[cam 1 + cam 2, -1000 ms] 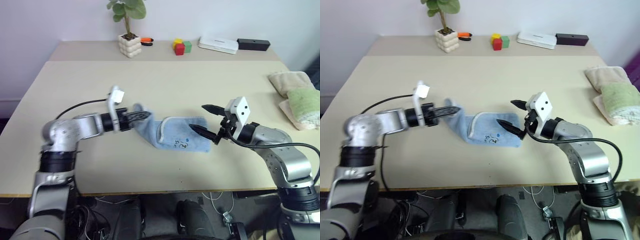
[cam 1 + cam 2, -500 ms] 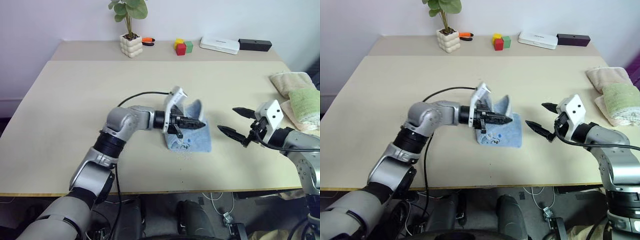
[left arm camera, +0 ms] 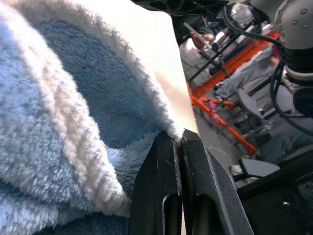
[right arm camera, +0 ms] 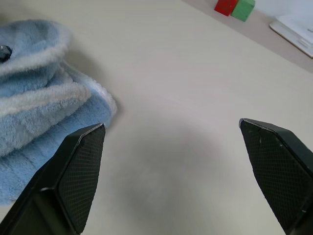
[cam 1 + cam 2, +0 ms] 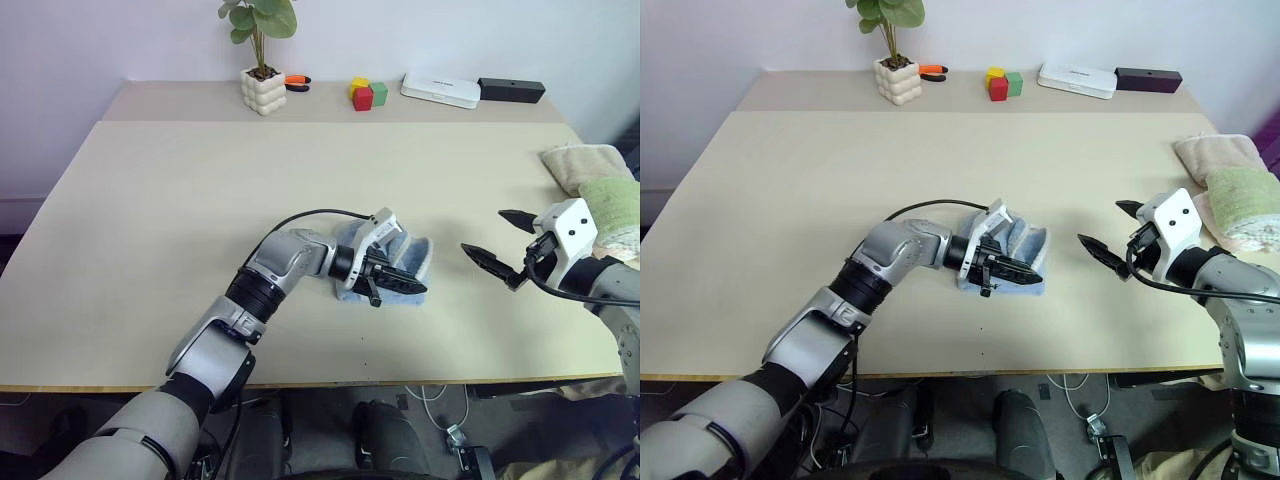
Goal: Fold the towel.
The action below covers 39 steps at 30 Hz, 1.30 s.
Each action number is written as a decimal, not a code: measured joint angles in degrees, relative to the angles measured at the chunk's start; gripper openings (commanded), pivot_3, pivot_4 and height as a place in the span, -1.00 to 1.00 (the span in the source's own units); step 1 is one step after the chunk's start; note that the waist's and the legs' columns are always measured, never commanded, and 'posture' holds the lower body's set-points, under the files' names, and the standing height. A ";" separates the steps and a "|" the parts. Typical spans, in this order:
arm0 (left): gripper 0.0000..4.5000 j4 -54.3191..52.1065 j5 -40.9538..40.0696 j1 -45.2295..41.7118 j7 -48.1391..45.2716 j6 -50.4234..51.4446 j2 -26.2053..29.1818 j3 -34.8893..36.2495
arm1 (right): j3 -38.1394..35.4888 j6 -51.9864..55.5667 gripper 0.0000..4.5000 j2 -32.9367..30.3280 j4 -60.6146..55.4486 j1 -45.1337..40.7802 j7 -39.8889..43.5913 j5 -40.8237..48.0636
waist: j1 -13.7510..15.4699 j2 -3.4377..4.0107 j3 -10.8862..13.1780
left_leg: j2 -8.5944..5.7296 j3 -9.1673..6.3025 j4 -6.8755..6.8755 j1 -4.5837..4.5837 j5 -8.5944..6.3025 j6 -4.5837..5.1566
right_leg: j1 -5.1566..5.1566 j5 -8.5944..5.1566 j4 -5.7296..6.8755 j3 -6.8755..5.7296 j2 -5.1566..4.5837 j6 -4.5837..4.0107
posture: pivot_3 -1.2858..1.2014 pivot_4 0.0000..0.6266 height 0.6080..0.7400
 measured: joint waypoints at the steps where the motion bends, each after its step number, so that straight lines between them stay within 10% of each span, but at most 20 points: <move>1: -0.74 0.27 0.15 0.00 -0.04 0.17 -0.35 0.11 | 0.00 -0.09 1.00 0.01 0.00 -0.08 -0.09 0.01 | -0.03 0.00 0.00 | 0.00 0.00 0.00 0.00 0.00 0.00 | 0.00 0.00 0.00 0.00 0.00 0.01 | 0.03 -0.52 0.92; 9: 0.93 -2.56 0.95 0.59 -2.38 1.29 0.66 0.92 | 0.86 -0.34 1.00 0.67 0.12 -1.71 -0.15 0.08 | -0.06 0.00 0.00 | -0.01 -0.06 0.00 0.00 0.00 0.00 | 0.00 0.02 0.00 0.00 0.00 0.03 | 0.03 -0.52 0.92; 19: 0.97 -20.08 -6.83 5.36 -7.71 8.14 4.85 3.81 | 4.07 -1.92 1.00 1.10 4.37 -7.21 0.01 -0.91 | -0.04 0.04 -0.02 | -0.02 -0.08 0.02 0.04 0.01 0.00 | 0.07 0.03 0.05 -0.01 0.00 0.06 | 0.03 -0.52 0.92; 39: 0.97 -13.96 4.14 6.75 3.29 -3.86 2.06 1.87 | 7.77 2.21 1.00 1.23 0.47 -4.05 4.59 1.05 | -0.01 0.04 -0.02 | -0.04 -0.35 0.05 0.03 0.01 0.00 | 0.11 0.04 0.05 -0.07 0.00 0.06 | 0.03 -0.52 0.92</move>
